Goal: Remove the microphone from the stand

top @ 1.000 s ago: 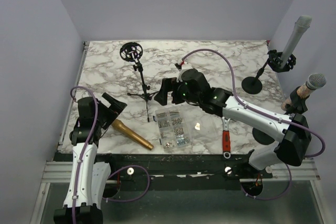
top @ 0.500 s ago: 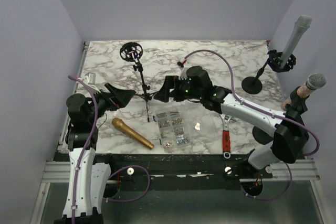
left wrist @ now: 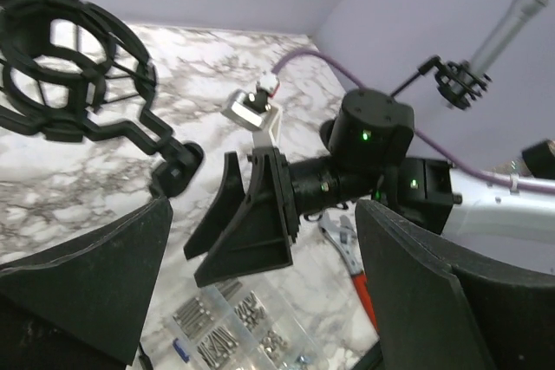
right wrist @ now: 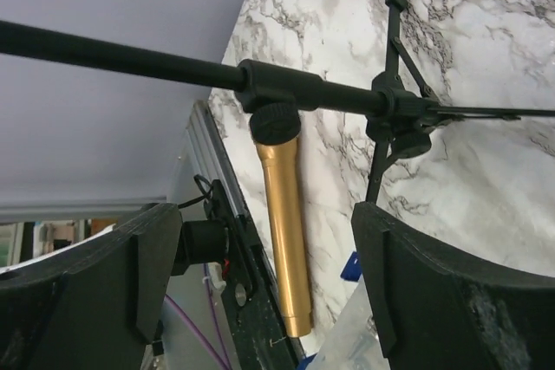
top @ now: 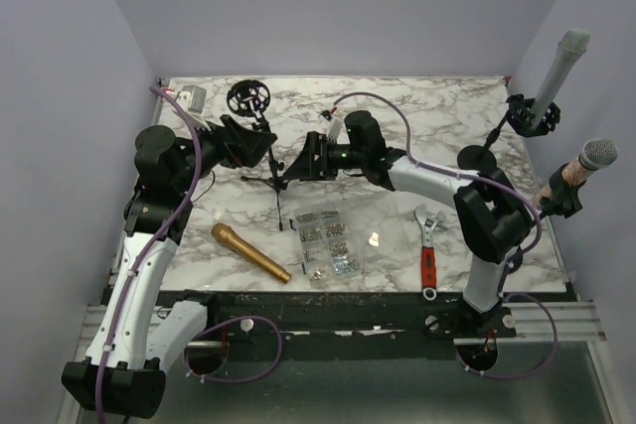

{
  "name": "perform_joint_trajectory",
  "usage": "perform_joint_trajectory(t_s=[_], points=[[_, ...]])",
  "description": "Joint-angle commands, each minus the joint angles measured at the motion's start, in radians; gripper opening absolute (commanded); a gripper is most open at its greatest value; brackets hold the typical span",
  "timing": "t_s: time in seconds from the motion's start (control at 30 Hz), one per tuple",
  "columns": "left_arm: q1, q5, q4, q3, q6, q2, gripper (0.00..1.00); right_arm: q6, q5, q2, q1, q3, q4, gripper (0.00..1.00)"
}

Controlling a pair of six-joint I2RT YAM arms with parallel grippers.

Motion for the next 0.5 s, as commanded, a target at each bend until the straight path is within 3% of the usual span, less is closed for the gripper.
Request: perform_joint_trajectory(t_s=[0.0,0.23,0.47], points=[[-0.003,-0.104,-0.073,0.088,0.062,0.055,0.88,0.108,-0.159,0.108,-0.010,0.038,0.199,0.86],[-0.003,-0.106,-0.104,0.111,0.156,0.048,0.89,0.269,-0.255,0.240,-0.016,0.097,0.425,0.73],[-0.001,-0.090,-0.028,-0.013,0.206,-0.057,0.90,0.285,-0.283,0.289,-0.031,0.147,0.436,0.63]])
